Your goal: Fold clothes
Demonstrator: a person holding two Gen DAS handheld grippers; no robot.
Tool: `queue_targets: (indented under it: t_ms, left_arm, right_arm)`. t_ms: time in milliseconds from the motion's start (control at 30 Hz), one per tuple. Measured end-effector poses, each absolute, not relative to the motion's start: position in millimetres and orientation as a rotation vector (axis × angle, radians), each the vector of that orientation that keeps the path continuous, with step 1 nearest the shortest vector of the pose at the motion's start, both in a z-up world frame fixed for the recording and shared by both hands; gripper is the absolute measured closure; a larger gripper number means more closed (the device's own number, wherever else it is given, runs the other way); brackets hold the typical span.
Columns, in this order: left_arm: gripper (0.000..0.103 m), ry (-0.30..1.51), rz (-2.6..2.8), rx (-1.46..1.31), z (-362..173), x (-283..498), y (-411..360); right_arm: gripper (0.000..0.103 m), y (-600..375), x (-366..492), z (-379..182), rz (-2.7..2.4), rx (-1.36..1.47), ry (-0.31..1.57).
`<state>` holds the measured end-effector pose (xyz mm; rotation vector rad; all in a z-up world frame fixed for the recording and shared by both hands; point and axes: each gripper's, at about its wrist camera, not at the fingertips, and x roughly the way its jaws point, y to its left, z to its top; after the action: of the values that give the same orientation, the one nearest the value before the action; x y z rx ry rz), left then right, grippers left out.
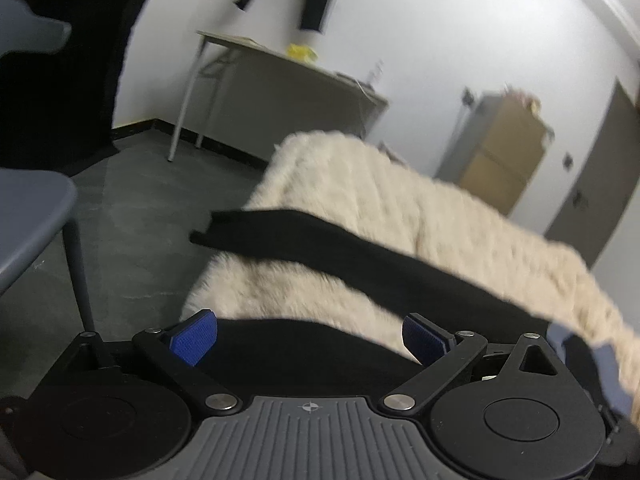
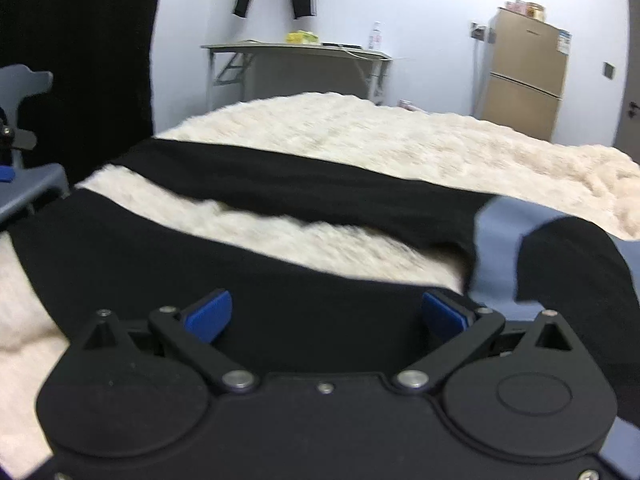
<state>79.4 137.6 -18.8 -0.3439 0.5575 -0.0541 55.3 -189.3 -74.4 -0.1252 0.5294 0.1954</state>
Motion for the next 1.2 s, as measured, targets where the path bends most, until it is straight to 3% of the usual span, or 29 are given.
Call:
queue_targets:
  t_ms: [300,600,733,1100,1200]
  left_arm:
    - [0.005,0.602,-0.056,-0.268,-26.0,85.7,123.2]
    - [0.005,0.620,-0.063,-0.262,-27.5,89.3,121.8]
    - [0.005,0.599,-0.093,-0.286,-25.7,87.4,123.9]
    - [0.005,0.550,-0.173,-0.323,-20.3,80.1,124.4]
    - [0.005,0.527,-0.175,-0.353,-18.0,76.2,129.4]
  right_arm:
    - [0.000,-168.5,50.3,-86.3,0.327,-0.130,0.563]
    - [0.000,-154.7,45.9,-61.4,0.507,-0.107,0.588]
    - [0.011,-180.2,27.2,-38.7,0.511,-0.298,0.587]
    - [0.025,-263.6,-21.4,-36.7,0.313,-0.830,0.605]
    - [0.033,-288.0,11.2,-27.1,0.125,-0.572,0.660]
